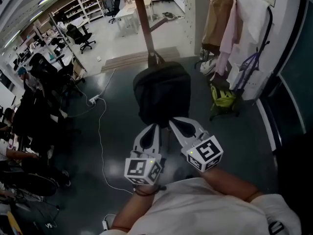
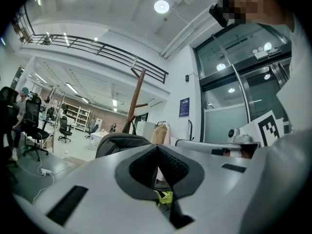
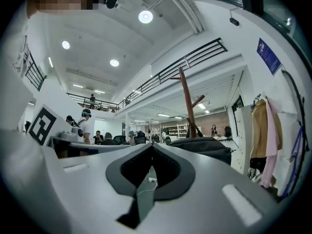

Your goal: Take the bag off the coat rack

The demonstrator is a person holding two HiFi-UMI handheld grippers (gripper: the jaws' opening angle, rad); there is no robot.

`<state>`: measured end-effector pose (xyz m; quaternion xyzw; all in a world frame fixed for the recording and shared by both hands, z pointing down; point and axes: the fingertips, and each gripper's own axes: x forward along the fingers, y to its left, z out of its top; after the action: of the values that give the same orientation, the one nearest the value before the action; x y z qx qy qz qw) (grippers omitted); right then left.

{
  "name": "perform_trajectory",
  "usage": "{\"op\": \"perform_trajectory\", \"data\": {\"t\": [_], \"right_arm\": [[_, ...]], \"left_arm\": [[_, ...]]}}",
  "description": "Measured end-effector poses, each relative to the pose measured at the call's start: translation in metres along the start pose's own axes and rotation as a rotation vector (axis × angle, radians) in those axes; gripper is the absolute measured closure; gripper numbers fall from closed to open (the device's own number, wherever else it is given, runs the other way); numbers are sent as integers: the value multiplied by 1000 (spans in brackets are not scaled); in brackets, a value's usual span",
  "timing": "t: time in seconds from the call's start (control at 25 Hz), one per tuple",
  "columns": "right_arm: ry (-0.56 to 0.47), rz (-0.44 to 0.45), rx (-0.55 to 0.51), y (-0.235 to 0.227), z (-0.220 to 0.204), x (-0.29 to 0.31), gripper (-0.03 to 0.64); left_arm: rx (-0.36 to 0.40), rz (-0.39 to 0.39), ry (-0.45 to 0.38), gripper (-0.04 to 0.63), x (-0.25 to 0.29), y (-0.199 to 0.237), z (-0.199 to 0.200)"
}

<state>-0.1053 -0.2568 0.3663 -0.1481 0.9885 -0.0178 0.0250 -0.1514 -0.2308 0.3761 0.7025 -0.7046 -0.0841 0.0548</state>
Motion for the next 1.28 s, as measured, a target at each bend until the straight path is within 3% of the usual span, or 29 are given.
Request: {"op": "perform_trajectory", "data": {"t": [0.56, 1.28], "right_arm": [[17, 28, 41, -63, -9, 2, 614], [-9, -69, 8, -107, 1, 78, 612]], "left_arm": [[-18, 13, 1, 589, 58, -14, -11], [-55, -71, 3, 589, 128, 49, 7]]}}
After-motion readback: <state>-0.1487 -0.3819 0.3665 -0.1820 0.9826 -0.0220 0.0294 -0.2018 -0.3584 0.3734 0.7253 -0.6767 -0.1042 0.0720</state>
